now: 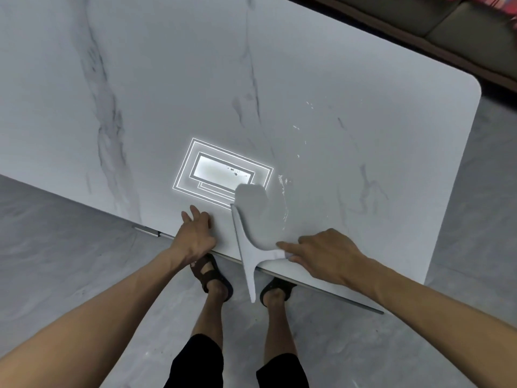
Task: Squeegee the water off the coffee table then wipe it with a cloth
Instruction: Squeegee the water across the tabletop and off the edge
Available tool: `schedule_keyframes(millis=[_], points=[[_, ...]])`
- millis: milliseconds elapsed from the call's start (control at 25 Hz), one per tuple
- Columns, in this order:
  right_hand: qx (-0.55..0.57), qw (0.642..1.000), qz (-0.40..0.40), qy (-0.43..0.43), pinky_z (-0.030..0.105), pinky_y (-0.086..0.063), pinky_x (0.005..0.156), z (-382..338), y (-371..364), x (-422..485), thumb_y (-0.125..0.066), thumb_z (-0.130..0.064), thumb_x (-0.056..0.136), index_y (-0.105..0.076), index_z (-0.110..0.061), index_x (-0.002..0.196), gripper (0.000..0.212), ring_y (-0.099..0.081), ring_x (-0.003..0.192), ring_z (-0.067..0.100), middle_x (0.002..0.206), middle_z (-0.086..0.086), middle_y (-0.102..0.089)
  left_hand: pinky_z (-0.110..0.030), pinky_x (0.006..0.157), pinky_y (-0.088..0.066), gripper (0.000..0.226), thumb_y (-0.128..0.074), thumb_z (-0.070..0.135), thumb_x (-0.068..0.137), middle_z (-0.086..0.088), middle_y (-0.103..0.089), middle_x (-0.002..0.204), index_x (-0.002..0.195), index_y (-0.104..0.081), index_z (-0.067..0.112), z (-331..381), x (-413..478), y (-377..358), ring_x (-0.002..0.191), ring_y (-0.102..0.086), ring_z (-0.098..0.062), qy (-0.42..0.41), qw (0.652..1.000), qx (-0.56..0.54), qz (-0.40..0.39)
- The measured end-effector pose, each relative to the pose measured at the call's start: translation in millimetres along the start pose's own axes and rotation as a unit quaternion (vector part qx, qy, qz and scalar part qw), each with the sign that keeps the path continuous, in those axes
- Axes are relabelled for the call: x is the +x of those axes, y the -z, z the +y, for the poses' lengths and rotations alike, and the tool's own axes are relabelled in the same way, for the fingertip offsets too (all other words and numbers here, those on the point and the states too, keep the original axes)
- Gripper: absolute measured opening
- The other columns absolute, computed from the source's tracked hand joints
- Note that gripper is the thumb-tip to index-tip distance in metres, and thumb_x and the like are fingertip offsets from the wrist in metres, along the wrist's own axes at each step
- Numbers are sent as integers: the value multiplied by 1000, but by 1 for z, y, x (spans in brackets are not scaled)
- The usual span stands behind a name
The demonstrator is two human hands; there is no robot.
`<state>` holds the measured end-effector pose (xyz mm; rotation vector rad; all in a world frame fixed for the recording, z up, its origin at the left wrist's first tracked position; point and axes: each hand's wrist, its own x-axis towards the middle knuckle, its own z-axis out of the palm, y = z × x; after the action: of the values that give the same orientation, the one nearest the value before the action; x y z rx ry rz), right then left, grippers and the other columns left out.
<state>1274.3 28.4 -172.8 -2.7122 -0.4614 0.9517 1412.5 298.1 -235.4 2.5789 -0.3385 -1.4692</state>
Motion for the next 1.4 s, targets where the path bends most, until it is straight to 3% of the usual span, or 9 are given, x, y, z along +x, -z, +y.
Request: schedule_keyframes(millis=[160, 400, 520, 640, 760, 960, 1200, 1320, 1400], points=[[-31, 999, 2, 22, 31, -32, 58, 14, -6, 10, -29, -43, 102, -36, -44, 142, 40, -64, 77, 26, 96, -3, -65, -46, 104, -35, 43, -47, 3, 79, -28, 2, 158, 122, -40, 3, 4, 3, 0, 145, 3, -50, 9, 1000, 8, -11], [-45, 997, 21, -62, 29, -31, 59, 75, 14, -39, -20, -53, 100, -36, -51, 142, 45, -67, 84, 18, 99, -11, -66, -49, 105, -37, 48, -47, 5, 77, -29, 1, 157, 125, -37, 3, 12, 4, 0, 144, 1, -53, 35, 999, 24, -21], [-76, 991, 21, -106, 28, -30, 56, 88, 29, -58, -15, -54, 99, -38, -51, 140, 47, -66, 79, 15, 92, -14, -65, -43, 91, -43, 42, -48, 5, 75, -27, -17, 154, 116, -41, 7, 9, 2, 1, 135, -28, -50, 37, 999, -6, 5], [-80, 993, 22, -78, 29, -33, 54, 78, 42, -53, -12, -56, 98, -37, -50, 142, 51, -65, 74, 17, 87, -12, -64, -36, 63, -42, 27, -43, 4, 72, -17, -59, 99, 97, -43, 12, 0, -4, 3, 79, -54, -34, 57, 986, -67, 143], [-54, 998, 3, 17, 31, -35, 60, 38, 43, -1, -20, -53, 100, -35, -48, 143, 45, -66, 81, 25, 96, -7, -66, -35, 58, -41, 22, -41, 5, 73, -2, -51, 69, 93, -43, 16, -16, -5, 11, 66, -52, -28, 94, 958, -136, 234], [-63, 993, -1, 97, 31, -29, 61, -24, 46, 115, -24, -46, 104, -36, -45, 145, 43, -64, 82, 27, 98, 3, -69, -32, 52, -36, 19, -43, 6, 79, 0, -51, 74, 91, -40, 19, -41, 6, 28, 65, -52, -23, 106, 942, -196, 252], [-35, 996, 77, -25, 31, -31, 62, 14, 65, 128, -23, -50, 102, -41, -53, 137, 39, -65, 90, 26, 101, -4, -70, -31, 50, -30, 23, -45, -1, 71, -6, -47, 84, 81, -35, 18, -34, 9, 24, 68, -48, -23, 59, 956, -188, 219], [6, 990, 80, -117, 32, -36, 66, 49, 63, 88, -22, -51, 101, -38, -53, 138, 41, -64, 99, 25, 108, -7, -69, -41, 69, -45, 18, -49, 1, 73, -15, -42, 116, 86, -41, 11, -13, 12, 16, 105, -48, -41, 23, 984, -93, 148], [27, 980, 90, -178, 32, -41, 67, 72, 57, 52, -20, -51, 101, -38, -54, 138, 41, -65, 98, 26, 109, -8, -70, -54, 97, -41, 28, -49, 8, 81, -26, -18, 149, 107, -44, 2, -4, 15, 12, 133, -23, -53, 31, 996, -33, 80]])
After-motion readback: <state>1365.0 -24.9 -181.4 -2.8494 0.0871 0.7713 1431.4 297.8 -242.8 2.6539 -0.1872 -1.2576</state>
